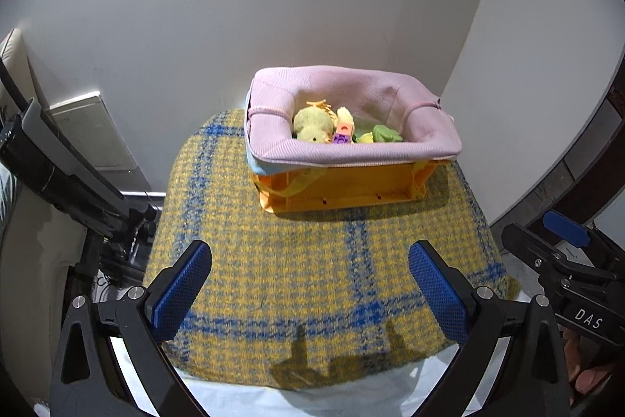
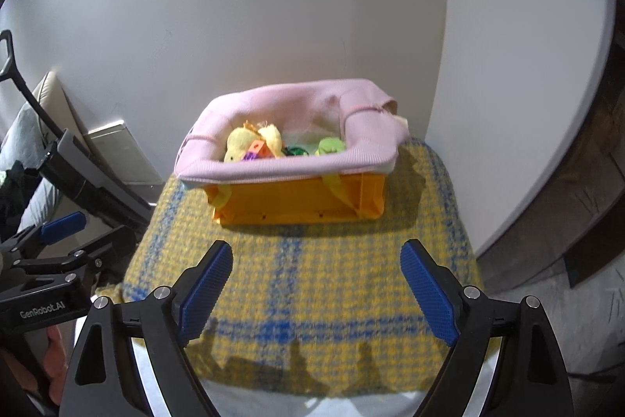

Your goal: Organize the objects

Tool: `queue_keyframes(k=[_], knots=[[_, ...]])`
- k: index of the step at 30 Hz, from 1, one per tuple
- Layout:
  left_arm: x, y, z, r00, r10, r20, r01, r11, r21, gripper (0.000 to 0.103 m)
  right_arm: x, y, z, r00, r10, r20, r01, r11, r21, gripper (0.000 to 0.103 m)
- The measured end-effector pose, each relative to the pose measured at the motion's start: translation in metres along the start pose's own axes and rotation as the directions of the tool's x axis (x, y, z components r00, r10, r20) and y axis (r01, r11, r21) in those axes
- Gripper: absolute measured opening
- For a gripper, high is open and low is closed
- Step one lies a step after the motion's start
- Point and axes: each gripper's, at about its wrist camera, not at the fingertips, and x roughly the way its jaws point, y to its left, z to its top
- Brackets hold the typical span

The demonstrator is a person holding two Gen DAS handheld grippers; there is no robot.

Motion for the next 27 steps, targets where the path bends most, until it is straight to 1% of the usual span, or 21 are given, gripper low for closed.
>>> queue_keyframes(k=[5,6,8,16,27], knots=[[-0.004,0.0,-0.016,0.999,-0.016,-0.048,0.015,1.0,-0.011,0.103,-0.009,-0.004,-0.016,0.999,-0.012,-0.034,0.012,1.0,0.017,0.088],[-0.005,0.0,-0.019,0.998,-0.028,-0.064,0.028,1.0,0.0,0.103,-0.011,-0.004,-0.019,0.999,-0.014,-0.037,0.014,1.0,0.017,0.088],[-0.006,-0.001,-0.026,0.996,-0.03,-0.082,0.031,1.0,0.005,0.103,-0.016,-0.004,-0.026,0.999,-0.017,-0.046,0.018,1.0,0.018,0.088],[-0.017,0.002,-0.05,0.993,-0.017,-0.12,0.018,1.0,0.012,0.103,-0.026,-0.003,-0.054,0.996,-0.017,-0.083,0.021,0.999,0.046,0.088],[-0.017,0.009,-0.078,0.984,-0.014,-0.176,0.015,1.0,0.008,0.103,-0.032,0.004,-0.083,0.991,-0.024,-0.133,0.031,0.998,0.055,0.088]])
